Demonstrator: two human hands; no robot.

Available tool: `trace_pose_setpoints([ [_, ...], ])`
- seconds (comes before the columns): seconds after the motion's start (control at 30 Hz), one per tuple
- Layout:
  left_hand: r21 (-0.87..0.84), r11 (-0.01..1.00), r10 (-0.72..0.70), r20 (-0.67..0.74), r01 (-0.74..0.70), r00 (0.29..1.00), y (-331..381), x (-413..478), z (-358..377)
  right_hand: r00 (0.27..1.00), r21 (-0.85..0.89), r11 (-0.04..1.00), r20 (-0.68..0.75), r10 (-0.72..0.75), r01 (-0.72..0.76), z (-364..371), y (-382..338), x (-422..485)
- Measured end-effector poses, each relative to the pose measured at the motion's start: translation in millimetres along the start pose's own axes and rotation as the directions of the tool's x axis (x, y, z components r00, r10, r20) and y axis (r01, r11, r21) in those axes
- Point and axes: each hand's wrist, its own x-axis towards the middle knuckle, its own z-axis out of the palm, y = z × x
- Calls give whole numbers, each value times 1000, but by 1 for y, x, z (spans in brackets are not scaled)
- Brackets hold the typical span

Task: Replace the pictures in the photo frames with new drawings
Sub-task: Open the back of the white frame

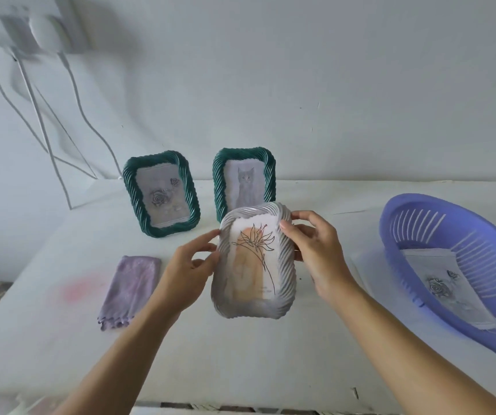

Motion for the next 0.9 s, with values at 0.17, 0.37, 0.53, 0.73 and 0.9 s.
trace_pose_setpoints([
  [0.17,15,997,-70,41,69,997,-5,-2,-3,999,-113,993,-22,-35,32,20,13,3],
  [0.37,64,995,-81,59,78,995,-6,6,2,995,-217,972,-6,97,-96,22,28,15],
  [0.53,84,993,-91,59,85,994,-5,12,6,977,-60,977,48,208,-205,11,31,18],
  [0.73,338,940,-87,121,42,989,0,12,11,995,-167,983,58,87,-76,6,23,11],
  [0.9,313,947,38,125,-76,991,20,14,17,994,-320,946,106,-17,51,11,12,8],
])
